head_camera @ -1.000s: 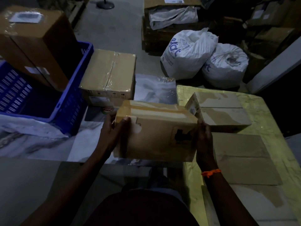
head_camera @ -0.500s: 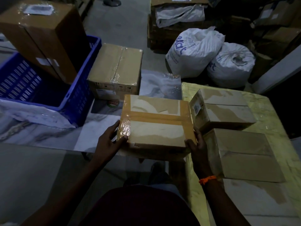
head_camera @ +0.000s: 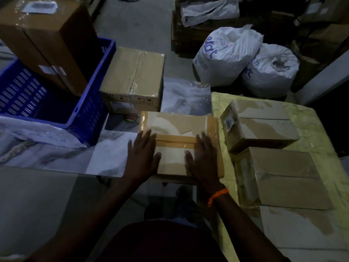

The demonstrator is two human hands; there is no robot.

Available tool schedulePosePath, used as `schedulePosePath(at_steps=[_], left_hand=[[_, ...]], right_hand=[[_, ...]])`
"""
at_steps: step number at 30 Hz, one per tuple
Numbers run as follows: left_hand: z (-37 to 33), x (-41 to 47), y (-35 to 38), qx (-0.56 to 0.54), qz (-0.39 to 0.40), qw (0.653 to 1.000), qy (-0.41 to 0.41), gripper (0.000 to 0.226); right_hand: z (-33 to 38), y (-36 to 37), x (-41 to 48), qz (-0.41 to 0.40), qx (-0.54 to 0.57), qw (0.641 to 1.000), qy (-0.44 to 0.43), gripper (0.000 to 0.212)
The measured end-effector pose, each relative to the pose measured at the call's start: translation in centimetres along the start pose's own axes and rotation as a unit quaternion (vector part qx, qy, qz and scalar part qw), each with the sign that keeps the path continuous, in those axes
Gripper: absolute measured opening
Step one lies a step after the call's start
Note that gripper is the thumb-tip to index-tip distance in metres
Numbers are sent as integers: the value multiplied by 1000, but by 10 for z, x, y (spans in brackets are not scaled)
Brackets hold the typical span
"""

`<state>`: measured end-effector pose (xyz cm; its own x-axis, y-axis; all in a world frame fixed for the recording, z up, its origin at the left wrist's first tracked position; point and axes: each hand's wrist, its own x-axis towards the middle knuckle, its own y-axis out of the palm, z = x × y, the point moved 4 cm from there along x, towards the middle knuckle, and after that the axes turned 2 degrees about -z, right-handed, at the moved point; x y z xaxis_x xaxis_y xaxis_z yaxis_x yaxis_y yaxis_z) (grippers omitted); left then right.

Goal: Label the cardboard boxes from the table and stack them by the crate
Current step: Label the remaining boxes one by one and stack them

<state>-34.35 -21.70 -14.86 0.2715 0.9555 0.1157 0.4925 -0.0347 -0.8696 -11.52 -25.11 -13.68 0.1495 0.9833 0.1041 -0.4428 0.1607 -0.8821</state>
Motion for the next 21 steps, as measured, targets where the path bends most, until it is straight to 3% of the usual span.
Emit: schedulePosePath(at_steps=[4, 8, 14, 21], left_hand=[[-26, 40, 12, 68, 68, 994, 44, 75], [-24, 52, 15, 97, 80, 991, 49, 68], [-21, 55, 19, 120, 102, 986, 51, 68], [-5, 25, 20, 135, 103, 981, 91, 73]], right_hand=[[38, 28, 38, 117, -49, 990, -61, 71], [39, 36, 51, 122, -105, 985, -63, 61], [35, 43, 50, 129, -107, 983, -71, 62], [7, 34, 23, 137, -131, 977, -102, 80]])
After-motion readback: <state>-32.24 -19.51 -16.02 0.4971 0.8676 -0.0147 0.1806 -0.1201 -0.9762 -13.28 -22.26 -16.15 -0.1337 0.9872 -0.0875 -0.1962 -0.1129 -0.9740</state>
